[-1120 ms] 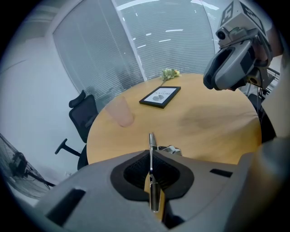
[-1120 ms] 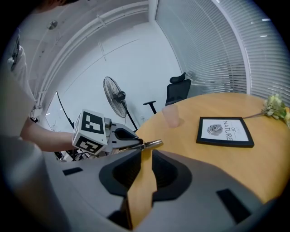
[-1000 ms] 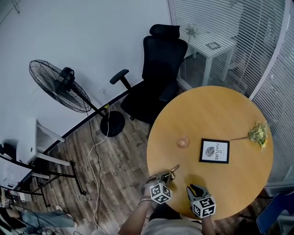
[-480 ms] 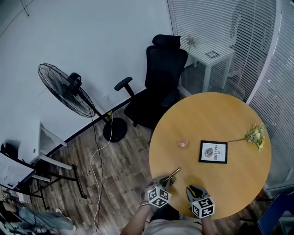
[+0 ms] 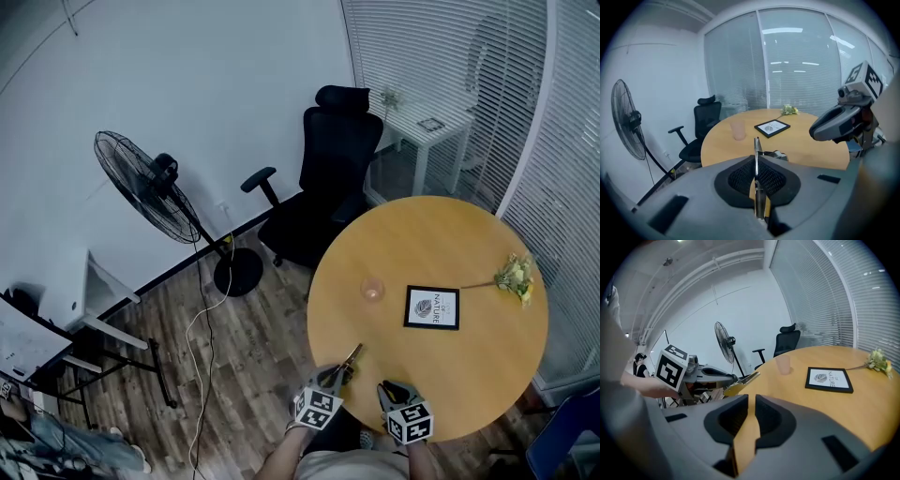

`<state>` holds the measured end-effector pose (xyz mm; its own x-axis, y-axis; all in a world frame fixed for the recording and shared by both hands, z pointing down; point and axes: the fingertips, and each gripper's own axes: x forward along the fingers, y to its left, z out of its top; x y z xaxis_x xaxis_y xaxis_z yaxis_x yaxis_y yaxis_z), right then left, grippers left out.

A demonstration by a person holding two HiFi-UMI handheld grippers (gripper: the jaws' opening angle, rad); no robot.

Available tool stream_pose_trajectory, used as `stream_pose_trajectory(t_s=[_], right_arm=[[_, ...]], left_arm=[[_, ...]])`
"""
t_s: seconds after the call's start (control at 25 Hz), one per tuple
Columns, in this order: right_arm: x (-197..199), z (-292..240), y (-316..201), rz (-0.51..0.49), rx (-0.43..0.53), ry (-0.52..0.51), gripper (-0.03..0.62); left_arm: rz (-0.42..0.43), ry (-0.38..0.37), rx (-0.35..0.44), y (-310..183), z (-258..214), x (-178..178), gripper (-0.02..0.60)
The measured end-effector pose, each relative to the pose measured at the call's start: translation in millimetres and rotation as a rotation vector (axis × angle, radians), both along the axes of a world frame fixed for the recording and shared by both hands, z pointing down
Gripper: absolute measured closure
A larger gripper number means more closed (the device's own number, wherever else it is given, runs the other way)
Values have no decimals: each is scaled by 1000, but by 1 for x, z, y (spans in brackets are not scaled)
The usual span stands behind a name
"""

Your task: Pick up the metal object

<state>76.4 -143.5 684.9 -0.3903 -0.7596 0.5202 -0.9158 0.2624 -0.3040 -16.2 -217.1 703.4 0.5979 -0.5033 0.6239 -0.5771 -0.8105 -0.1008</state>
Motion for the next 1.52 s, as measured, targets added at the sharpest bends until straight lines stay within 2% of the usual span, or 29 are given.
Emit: stream_pose_trajectory(t_s=[0.2,0.4,0.56,0.8,0.92,1.28,1.52], right_arm=[[-16,-8,9,-17,28,-12,557],[-31,-12,19,-43,40,-15,559],[-38,-17,29,-55,44,-17,559],[-39,-21,39,-51,59,-34,562],[-42,-22,44,-49,57,-38,565],[-48,-27,49,-52,77,-31,588],[-46,-27,56,-41,76,-27,595]], left_arm=[[-60,78,-43,25,-6,-14,571],[-96,104,-50,46,-15,-26,571],[-141,164,-85,58,-16,-35,571],[-183,202,-124,77,-19,-41,571],[-191,208,-132,84,-19,-46,571],[-252,302,-132,88,-33,-63,571],[-283,335,-132,89,-37,-74,571]])
